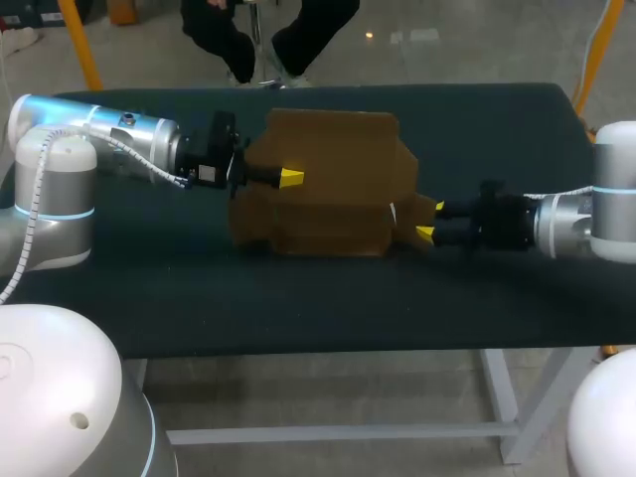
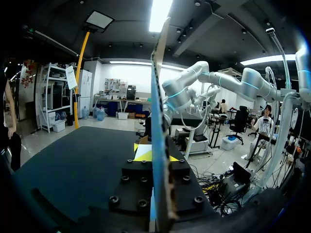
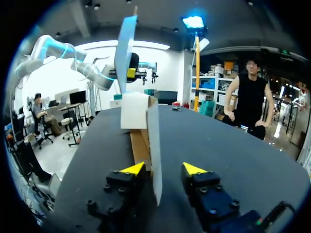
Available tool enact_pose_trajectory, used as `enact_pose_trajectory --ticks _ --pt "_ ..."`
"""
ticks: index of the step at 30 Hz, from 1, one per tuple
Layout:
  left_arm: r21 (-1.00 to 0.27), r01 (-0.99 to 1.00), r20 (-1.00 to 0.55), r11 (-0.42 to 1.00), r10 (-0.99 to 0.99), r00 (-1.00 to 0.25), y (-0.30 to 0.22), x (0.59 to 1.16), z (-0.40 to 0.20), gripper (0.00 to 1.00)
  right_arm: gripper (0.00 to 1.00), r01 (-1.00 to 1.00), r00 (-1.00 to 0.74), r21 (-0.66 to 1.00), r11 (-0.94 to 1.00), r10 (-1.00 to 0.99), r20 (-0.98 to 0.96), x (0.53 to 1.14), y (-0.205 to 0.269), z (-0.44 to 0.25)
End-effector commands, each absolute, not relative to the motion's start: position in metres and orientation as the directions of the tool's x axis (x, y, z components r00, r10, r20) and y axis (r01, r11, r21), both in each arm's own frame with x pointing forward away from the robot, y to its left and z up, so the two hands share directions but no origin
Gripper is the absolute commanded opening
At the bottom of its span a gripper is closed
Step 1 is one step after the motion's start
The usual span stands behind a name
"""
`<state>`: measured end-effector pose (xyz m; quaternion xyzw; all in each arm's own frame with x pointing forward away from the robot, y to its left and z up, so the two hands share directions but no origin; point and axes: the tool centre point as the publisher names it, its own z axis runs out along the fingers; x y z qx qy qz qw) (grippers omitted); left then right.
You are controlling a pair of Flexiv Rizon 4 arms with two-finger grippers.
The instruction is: Assemble the packaging by folding the flat box into shape, placing the metal phone stand inside, and closing the box properly
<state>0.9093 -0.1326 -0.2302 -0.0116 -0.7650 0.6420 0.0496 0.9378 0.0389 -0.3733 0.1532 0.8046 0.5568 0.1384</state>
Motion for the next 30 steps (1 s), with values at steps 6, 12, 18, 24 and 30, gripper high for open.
enact_pose_trajectory --ticks 6,12,18,24,30 --pt "-0.984 -0.046 0.061 0.175 0.083 -0.995 -0.133 0.909 -0.233 0.00 0.00 0.098 -0.899 0.937 0.335 0.434 -0.061 0.932 0.054 -0.378" --pt "-0.984 -0.046 0.061 0.175 0.083 -0.995 -0.133 0.909 -0.233 0.00 0.00 0.110 -0.883 0.935 0.337 0.464 -0.064 0.921 0.059 -0.378" --pt "-0.984 -0.046 0.061 0.175 0.083 -0.995 -0.133 0.909 -0.233 0.00 0.00 0.127 -0.862 0.933 0.336 0.503 -0.065 0.909 0.064 -0.380" --pt "-0.984 -0.046 0.061 0.175 0.083 -0.995 -0.133 0.909 -0.233 0.00 0.12 0.151 -0.840 0.932 0.331 0.539 -0.055 0.898 0.069 -0.383" --pt "-0.984 -0.046 0.061 0.175 0.083 -0.995 -0.133 0.909 -0.233 0.00 0.25 0.178 -0.818 0.933 0.313 0.574 -0.037 0.892 0.074 -0.385"
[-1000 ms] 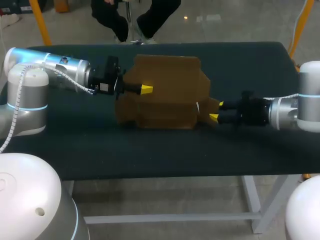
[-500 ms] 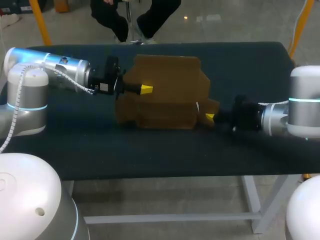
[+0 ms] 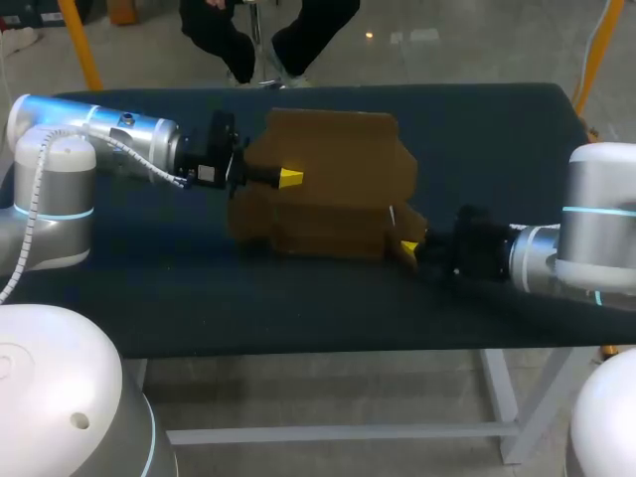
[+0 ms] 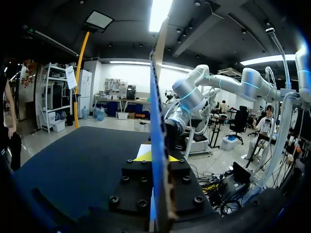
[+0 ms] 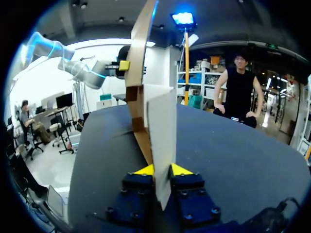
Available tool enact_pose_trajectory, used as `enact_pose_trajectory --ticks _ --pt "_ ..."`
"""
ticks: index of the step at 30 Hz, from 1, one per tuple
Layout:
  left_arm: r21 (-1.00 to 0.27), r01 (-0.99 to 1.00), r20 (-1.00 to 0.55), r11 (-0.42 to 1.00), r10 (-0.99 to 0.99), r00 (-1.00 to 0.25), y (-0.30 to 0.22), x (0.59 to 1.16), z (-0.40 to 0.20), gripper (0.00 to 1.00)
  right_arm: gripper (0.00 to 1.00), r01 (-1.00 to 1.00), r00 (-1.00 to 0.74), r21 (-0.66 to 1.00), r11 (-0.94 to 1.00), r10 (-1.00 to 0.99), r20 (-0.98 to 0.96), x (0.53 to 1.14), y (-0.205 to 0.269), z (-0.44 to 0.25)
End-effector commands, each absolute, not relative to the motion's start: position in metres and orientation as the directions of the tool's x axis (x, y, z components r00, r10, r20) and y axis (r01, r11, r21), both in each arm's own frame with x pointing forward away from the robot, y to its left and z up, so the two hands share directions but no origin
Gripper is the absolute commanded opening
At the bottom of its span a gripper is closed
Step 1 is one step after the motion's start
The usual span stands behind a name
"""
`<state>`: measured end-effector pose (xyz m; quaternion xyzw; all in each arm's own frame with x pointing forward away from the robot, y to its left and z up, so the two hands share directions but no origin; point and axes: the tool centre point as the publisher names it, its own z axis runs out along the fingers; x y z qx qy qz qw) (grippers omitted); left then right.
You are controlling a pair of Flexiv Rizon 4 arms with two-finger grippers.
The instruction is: Assemble the packaging by folding the flat box into shape, placing the metal phone stand inside, and closing the box properly
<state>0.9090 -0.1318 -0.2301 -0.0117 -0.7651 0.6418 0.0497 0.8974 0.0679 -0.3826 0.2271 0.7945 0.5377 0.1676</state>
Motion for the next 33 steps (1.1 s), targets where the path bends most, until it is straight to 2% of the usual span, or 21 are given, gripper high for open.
enact_pose_trajectory --ticks 1,8,14,33 --pt "-0.984 -0.046 0.061 0.175 0.083 -0.995 -0.133 0.909 -0.233 0.00 0.25 0.180 -0.815 0.933 0.311 0.579 -0.036 0.891 0.075 -0.385" --pt "-0.984 -0.046 0.061 0.175 0.083 -0.995 -0.133 0.909 -0.233 0.00 0.31 0.194 -0.802 0.933 0.304 0.597 -0.028 0.883 0.087 -0.386" --pt "-0.984 -0.046 0.061 0.175 0.083 -0.995 -0.133 0.909 -0.233 0.00 0.40 0.205 -0.796 0.931 0.301 0.606 -0.021 0.877 0.100 -0.387" --pt "-0.984 -0.046 0.061 0.175 0.083 -0.995 -0.133 0.909 -0.233 0.00 0.46 0.225 -0.765 0.940 0.258 0.643 0.006 0.866 0.113 -0.381"
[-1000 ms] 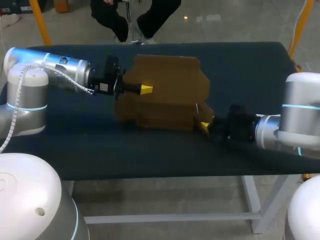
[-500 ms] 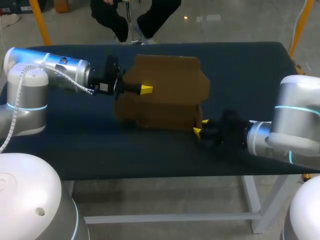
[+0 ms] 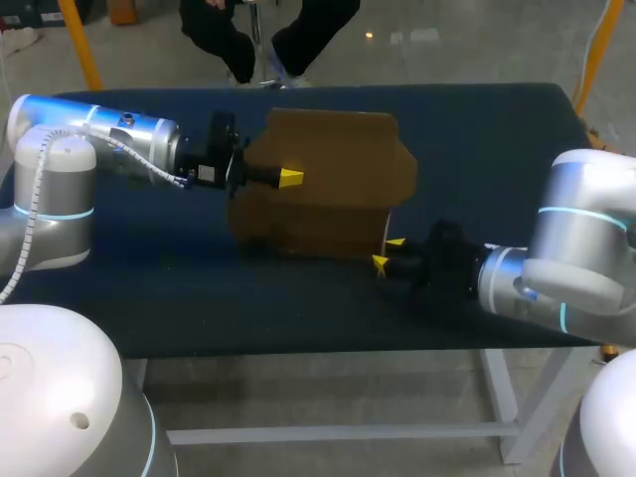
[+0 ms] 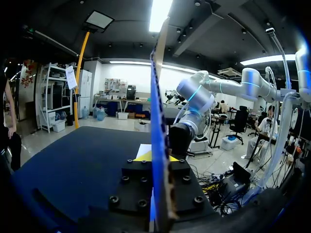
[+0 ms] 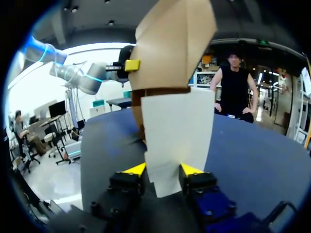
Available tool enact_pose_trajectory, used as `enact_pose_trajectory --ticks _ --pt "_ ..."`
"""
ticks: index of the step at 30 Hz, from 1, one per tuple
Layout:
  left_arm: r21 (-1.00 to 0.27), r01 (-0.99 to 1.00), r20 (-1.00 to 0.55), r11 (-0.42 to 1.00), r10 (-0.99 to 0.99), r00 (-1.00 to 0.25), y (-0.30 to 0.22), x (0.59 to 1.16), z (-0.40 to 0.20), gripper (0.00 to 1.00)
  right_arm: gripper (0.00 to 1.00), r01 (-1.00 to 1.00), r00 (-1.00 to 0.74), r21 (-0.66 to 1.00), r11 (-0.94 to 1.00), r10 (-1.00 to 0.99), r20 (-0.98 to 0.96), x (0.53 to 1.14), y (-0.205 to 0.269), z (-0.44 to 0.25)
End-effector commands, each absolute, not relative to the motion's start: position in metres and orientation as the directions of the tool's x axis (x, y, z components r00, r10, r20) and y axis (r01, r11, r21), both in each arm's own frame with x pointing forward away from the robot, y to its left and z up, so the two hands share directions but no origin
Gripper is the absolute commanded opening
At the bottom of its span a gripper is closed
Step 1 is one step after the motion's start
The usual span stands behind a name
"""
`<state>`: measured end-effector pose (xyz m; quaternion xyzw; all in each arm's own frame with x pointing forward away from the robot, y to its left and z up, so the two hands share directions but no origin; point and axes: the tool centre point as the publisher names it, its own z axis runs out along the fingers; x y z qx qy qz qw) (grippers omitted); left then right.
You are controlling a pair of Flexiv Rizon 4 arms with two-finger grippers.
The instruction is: Assemble the packaging by folding the flat box into shape, placing the metal phone stand inside, and closing the box properly
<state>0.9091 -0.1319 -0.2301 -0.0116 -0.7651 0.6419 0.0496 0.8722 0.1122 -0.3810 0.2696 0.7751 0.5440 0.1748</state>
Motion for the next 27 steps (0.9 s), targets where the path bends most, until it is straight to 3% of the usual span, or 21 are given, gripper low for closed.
enact_pose_trajectory --ticks 1,10,27 --pt "-0.984 -0.046 0.061 0.175 0.083 -0.995 -0.133 0.909 -0.233 0.00 0.47 0.227 -0.763 0.940 0.256 0.647 0.008 0.864 0.111 -0.381" --pt "-0.984 -0.046 0.061 0.175 0.083 -0.995 -0.133 0.909 -0.233 0.00 0.61 0.227 -0.756 0.942 0.246 0.655 0.011 0.838 0.090 -0.376" --pt "-0.984 -0.046 0.061 0.175 0.083 -0.995 -0.133 0.909 -0.233 0.00 0.60 0.150 -0.855 0.920 0.362 0.515 -0.064 0.829 0.042 -0.355"
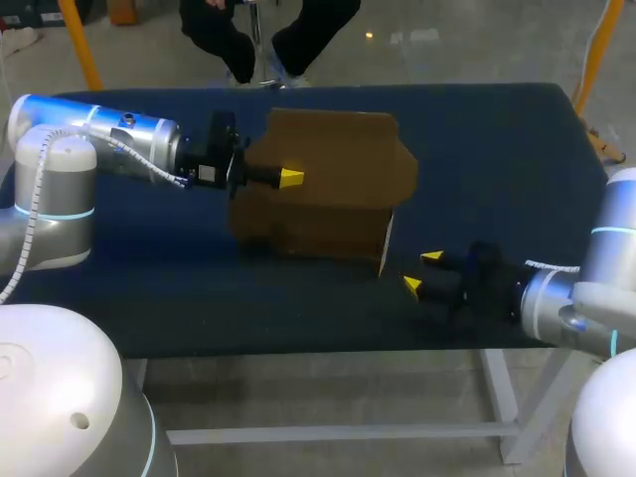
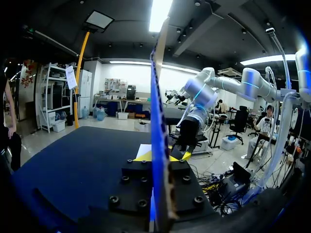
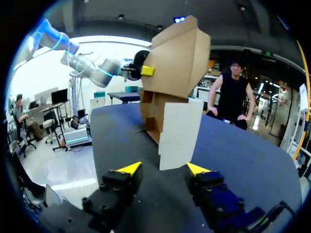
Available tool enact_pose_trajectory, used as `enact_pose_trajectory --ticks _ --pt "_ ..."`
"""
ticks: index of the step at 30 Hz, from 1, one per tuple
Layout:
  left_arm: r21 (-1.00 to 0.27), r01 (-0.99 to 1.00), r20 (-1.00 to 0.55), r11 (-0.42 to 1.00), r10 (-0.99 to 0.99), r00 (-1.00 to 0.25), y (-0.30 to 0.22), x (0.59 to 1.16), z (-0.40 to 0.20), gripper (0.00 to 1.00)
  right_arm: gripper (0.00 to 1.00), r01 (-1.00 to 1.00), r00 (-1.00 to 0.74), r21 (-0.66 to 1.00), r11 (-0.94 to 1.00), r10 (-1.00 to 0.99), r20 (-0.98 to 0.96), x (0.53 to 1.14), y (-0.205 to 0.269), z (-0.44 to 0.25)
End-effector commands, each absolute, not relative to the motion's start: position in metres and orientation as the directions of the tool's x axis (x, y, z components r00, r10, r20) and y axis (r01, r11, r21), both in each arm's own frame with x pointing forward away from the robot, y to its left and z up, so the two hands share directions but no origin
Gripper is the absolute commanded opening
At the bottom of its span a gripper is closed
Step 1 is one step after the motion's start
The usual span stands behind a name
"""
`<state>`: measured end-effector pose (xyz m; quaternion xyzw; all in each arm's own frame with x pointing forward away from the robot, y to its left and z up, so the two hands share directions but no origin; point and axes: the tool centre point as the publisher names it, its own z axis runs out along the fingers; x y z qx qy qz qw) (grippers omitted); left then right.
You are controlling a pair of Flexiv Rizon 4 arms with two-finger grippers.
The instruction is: Assemble the packaging by folding the flat box into shape, placing the metal phone stand inside, and closing the box properly
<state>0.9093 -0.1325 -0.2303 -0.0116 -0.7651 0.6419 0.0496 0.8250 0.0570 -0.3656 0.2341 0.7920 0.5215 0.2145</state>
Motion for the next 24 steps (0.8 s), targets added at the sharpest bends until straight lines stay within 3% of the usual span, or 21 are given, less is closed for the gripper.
enact_pose_trajectory --ticks 1,24 --pt "-0.984 -0.046 0.061 0.175 0.083 -0.995 -0.133 0.909 -0.233 0.00 0.60 0.143 -0.866 0.920 0.365 0.496 -0.062 0.832 0.041 -0.355" --pt "-0.984 -0.046 0.061 0.175 0.083 -0.995 -0.133 0.909 -0.233 0.00 0.60 0.026 -0.955 0.921 0.388 0.281 -0.091 0.888 0.061 -0.366"
